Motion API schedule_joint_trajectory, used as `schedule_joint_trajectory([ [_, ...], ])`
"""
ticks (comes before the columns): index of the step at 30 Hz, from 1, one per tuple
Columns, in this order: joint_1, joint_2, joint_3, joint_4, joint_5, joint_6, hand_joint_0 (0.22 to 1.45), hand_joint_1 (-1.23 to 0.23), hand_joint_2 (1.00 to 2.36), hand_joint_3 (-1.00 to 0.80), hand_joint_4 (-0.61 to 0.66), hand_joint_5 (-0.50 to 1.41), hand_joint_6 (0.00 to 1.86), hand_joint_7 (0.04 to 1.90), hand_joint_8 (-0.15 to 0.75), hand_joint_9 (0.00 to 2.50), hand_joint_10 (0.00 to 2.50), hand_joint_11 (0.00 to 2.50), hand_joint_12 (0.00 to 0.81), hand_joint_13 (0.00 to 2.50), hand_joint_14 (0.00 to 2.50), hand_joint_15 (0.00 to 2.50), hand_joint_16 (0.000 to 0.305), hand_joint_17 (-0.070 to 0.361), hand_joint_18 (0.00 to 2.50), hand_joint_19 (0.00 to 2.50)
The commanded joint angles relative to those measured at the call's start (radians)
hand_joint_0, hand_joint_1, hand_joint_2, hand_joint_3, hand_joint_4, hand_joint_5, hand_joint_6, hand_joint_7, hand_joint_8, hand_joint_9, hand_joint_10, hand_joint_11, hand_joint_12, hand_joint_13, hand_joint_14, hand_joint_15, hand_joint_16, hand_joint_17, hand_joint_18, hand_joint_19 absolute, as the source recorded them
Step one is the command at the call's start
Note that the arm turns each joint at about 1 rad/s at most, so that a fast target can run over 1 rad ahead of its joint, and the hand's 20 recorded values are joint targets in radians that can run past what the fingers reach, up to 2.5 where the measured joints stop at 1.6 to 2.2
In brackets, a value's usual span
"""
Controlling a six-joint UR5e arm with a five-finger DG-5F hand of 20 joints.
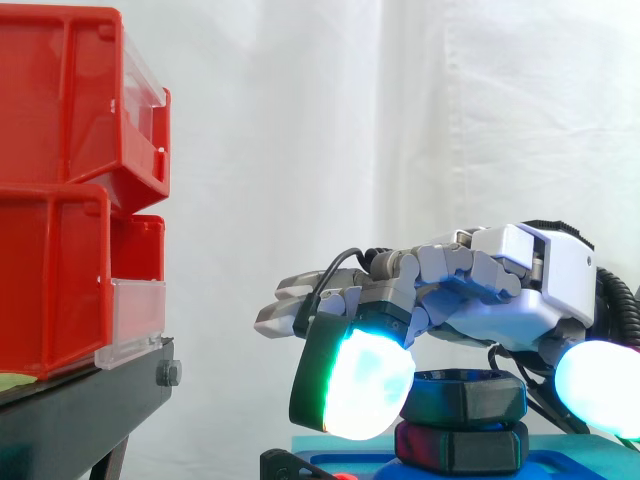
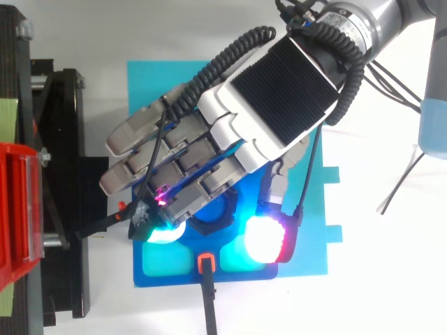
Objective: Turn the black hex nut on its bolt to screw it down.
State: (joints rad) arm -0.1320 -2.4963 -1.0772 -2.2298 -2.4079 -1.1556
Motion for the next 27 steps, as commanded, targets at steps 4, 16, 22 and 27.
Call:
schedule_joint_trajectory([
  [4, -0.005, 0.000, 0.002, 0.013, -0.008, 0.004, 0.32, -0.24, 1.00, -0.50, 0.19, -0.16, 0.59, 1.02, 0.249, 0.68, 0.01, 0.33, 0.163, 0.38, 0.00, 0.13, 0.023, 0.052, 0.00, 0.39],
  [16, -0.014, -0.001, 0.003, 0.030, -0.025, 0.005, 0.33, -0.25, 1.00, -0.50, 0.17, -0.15, 0.57, 1.05, 0.242, 0.68, 0.01, 0.34, 0.156, 0.38, 0.00, 0.14, 0.021, 0.048, 0.00, 0.39],
  [22, -0.028, 0.000, 0.003, 0.050, -0.045, 0.005, 0.34, -0.27, 1.00, -0.50, 0.17, -0.15, 0.57, 1.06, 0.236, 0.68, 0.01, 0.35, 0.153, 0.39, 0.00, 0.14, 0.021, 0.047, 0.00, 0.39],
  [27, -0.037, -0.001, 0.003, 0.053, -0.059, 0.011, 0.34, -0.27, 1.00, -0.50, 0.18, -0.15, 0.57, 1.06, 0.235, 0.68, 0.01, 0.34, 0.151, 0.39, 0.00, 0.14, 0.021, 0.046, 0.00, 0.39],
])
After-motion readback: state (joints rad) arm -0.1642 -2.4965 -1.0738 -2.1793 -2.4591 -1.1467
